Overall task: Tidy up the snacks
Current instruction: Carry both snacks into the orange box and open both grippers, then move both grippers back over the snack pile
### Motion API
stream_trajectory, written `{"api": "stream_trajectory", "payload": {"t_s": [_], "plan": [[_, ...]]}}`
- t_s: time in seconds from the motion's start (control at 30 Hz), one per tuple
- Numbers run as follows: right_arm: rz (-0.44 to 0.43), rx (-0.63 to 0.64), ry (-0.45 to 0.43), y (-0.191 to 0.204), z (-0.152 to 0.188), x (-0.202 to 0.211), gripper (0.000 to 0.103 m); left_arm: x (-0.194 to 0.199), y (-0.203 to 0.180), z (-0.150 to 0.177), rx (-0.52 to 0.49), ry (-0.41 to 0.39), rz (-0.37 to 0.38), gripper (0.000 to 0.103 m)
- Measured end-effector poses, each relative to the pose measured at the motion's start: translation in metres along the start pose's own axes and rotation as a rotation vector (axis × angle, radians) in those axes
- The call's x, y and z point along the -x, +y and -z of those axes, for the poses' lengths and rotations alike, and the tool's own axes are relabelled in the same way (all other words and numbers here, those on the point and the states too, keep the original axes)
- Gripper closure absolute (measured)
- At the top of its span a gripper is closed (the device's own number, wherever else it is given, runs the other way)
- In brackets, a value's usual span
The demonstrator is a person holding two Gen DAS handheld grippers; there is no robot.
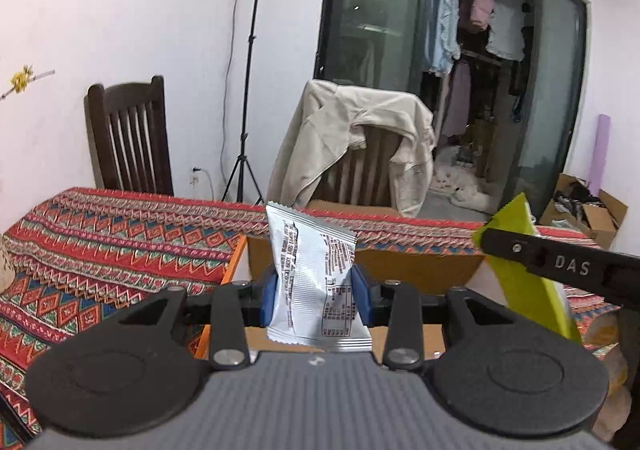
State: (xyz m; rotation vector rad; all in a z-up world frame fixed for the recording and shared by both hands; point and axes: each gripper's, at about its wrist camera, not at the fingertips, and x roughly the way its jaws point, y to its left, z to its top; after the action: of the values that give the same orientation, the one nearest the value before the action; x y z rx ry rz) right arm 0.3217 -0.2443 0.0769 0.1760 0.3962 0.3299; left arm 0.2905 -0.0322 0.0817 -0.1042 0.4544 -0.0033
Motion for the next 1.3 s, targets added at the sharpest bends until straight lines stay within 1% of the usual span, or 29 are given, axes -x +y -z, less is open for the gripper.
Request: {"api": "stream_trajectory", "payload": {"t_s": [0.1,0.23,0.27,0.33,0.37,0.4,0.43,0.47,0.5,0.53,0.57,0.63,1.0,1.13,1.3], "plan": [[0.015,-0.005,0.016,-0.009,0.009,-0.016,0.084,-0.015,0.009,0.008,0.022,0.026,-0.008,0.064],[0.011,-0.030,0.045,-0.023,0.021,-0.029,0.083,-0.027,0.013,0.016,0.008,0.048,-0.010,0.064],[0.003,-0.032,0.052,-0.025,0.022,-0.030,0.083,-0.029,0.013,0.017,0.005,0.051,-0.009,0.062],[-0.005,-0.028,0.057,-0.027,0.022,-0.031,0.081,-0.030,0.014,0.020,0.010,0.056,-0.022,0.054],[0.006,-0.020,0.056,-0.027,0.022,-0.031,0.071,-0.030,0.014,0.021,0.007,0.052,-0.023,0.044],[0.012,-0.014,0.058,-0.027,0.023,-0.030,0.063,-0.029,0.014,0.022,0.005,0.045,-0.026,0.028],[0.015,-0.013,0.056,-0.027,0.023,-0.029,0.043,-0.028,0.015,0.022,0.006,0.040,-0.030,0.020],[0.016,-0.015,0.047,-0.028,0.023,-0.027,0.028,-0.026,0.014,0.023,0.007,0.029,-0.038,0.010],[0.014,-0.014,0.035,-0.028,0.023,-0.024,0.023,-0.024,0.013,0.023,0.004,0.019,-0.043,0.005],[0.010,-0.012,0.027,-0.027,0.022,-0.022,0.017,-0.022,0.012,0.023,0.000,0.010,-0.046,0.002],[0.009,-0.012,0.021,-0.027,0.021,-0.020,0.012,-0.020,0.011,0.023,-0.001,0.006,-0.046,0.000],[0.002,-0.015,0.017,-0.028,0.021,-0.018,0.010,-0.016,0.009,0.023,0.000,0.002,-0.046,0.000],[-0.031,-0.032,0.032,-0.033,0.020,-0.019,0.009,-0.011,0.009,0.017,0.000,0.004,-0.036,0.000],[-0.027,-0.025,0.041,-0.031,0.019,-0.019,0.003,-0.007,0.014,0.012,0.021,0.009,-0.025,0.000],[-0.014,-0.004,0.038,-0.024,0.013,-0.008,0.000,0.007,0.019,0.004,0.033,0.006,-0.035,0.000]]}}
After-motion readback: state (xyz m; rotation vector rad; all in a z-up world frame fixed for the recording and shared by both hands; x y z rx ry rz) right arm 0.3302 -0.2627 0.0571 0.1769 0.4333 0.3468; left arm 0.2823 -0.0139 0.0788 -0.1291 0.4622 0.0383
